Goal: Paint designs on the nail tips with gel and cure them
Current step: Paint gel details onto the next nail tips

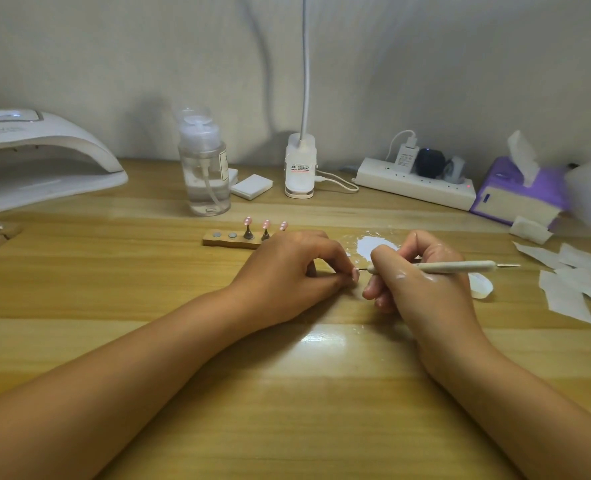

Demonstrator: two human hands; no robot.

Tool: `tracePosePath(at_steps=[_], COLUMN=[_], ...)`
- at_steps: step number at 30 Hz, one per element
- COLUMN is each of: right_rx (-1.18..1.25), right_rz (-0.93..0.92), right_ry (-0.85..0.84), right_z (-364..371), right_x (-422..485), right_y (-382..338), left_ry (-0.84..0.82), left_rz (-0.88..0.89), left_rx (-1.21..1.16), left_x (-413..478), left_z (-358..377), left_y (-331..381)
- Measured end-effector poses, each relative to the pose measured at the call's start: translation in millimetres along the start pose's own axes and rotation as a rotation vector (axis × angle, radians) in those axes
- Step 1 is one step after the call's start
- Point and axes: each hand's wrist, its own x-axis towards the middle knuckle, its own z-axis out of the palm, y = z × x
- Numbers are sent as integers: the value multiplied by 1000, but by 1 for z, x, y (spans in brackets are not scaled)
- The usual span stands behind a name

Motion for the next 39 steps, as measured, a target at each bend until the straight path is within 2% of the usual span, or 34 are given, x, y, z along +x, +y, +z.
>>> tracePosePath(at_steps=[17, 21, 24, 29, 35, 39], right_rx=[21, 142, 207, 114, 132, 80], right_rz=[-6, -19, -76, -212, -89, -93], right_ry=[29, 106, 185, 230, 321, 302], right_z=[-1, -3, -7, -16, -27, -25], right_x=[0, 1, 4, 10, 24, 27], right_y=[0, -1, 1, -2, 5, 13], left_ry=[15, 26, 18, 7, -12, -22], left_rz=[15, 16, 29, 32, 15, 19], left_rx=[-2, -20, -28, 2, 4, 8], left_x=[0, 0, 0, -1, -1, -2], left_z=[2, 3, 3, 4, 3, 3], left_y=[-3, -4, -4, -6, -6, -6])
